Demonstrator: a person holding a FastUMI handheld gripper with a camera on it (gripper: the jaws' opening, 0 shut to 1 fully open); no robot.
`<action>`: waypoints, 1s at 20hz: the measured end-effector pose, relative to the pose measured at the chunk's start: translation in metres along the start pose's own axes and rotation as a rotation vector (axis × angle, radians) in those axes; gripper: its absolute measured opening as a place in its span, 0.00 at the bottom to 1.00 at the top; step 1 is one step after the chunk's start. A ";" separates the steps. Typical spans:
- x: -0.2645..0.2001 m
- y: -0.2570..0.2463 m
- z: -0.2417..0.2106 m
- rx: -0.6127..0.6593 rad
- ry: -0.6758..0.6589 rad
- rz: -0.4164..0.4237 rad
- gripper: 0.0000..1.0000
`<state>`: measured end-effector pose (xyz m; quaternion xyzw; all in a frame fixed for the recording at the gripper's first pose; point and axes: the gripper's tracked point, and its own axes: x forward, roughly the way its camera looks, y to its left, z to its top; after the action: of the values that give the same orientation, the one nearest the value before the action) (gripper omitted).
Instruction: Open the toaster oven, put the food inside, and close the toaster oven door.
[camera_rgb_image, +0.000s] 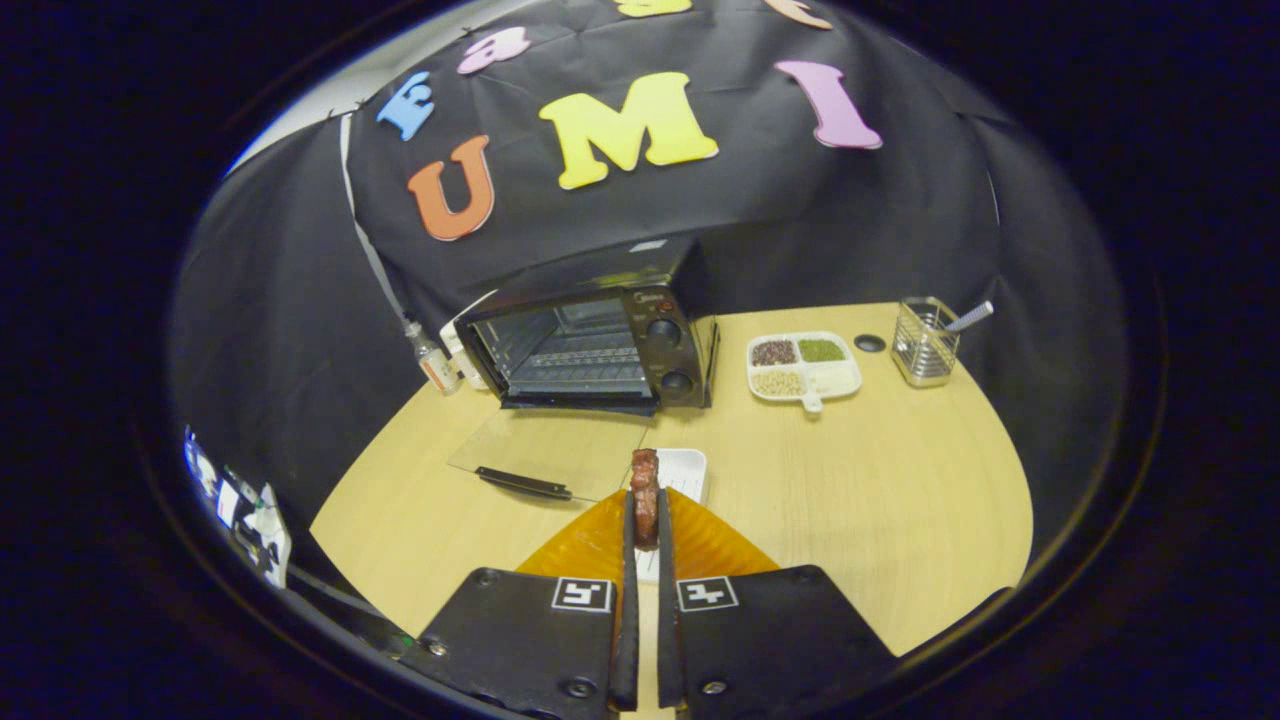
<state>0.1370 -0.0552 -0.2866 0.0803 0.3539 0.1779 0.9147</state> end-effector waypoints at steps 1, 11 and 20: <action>-0.002 0.011 0.004 -0.024 -0.009 -0.001 0.10; 0.001 0.102 0.046 -0.178 -0.183 -0.059 0.07; 0.074 0.144 0.039 -0.193 -0.190 -0.071 0.07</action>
<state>0.1749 0.1056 -0.2644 -0.0040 0.2496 0.1702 0.9533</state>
